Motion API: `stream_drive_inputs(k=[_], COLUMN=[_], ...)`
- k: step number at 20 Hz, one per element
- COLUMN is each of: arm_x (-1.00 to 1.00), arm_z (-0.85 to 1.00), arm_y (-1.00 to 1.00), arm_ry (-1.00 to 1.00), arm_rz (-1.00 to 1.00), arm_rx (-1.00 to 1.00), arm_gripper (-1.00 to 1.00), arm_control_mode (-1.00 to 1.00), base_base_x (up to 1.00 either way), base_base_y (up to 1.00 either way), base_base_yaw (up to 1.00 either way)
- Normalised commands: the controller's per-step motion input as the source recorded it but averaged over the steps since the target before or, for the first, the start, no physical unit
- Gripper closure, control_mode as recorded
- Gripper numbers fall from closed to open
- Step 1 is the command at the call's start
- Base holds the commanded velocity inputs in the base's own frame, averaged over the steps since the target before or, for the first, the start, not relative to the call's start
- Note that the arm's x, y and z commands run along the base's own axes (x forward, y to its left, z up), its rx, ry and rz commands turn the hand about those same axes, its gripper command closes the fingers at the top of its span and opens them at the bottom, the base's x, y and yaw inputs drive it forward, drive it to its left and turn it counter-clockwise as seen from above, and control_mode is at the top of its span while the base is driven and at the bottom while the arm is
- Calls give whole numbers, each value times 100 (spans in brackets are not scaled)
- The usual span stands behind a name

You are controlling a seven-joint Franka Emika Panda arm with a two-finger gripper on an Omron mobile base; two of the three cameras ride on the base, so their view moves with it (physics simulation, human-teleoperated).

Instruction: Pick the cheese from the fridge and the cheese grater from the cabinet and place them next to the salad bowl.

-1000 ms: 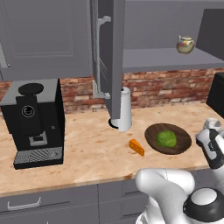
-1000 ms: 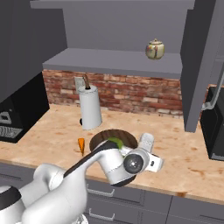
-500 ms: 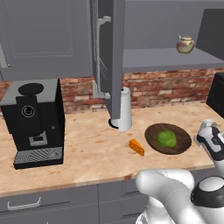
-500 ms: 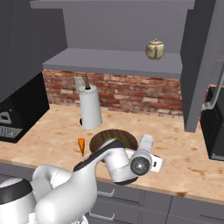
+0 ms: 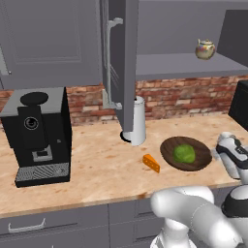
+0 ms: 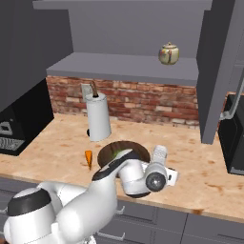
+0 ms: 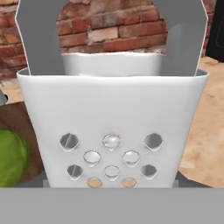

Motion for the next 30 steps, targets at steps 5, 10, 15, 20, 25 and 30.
stream_drive_inputs(k=[5,10,15,20,25,30], arm_x=[30,28,19,10,11,7], arm_z=[-17,-12,-11,-12,-13,-7], arm_y=[-6,-18,-19,-15,-11,-10], arm_ry=[-12,-4,0,0,0,0], arm_rz=[2,0,2,4,4,6], arm_rx=[0,0,0,0,0,0], arm_gripper=[100,100,100,100,100,100], arm_control_mode=[-100,-100,-100,-100,-100,-100], base_base_x=[0,0,0,0,0,0], base_base_y=[0,0,0,0,0,0], base_base_yaw=[0,0,0,0,0,0])
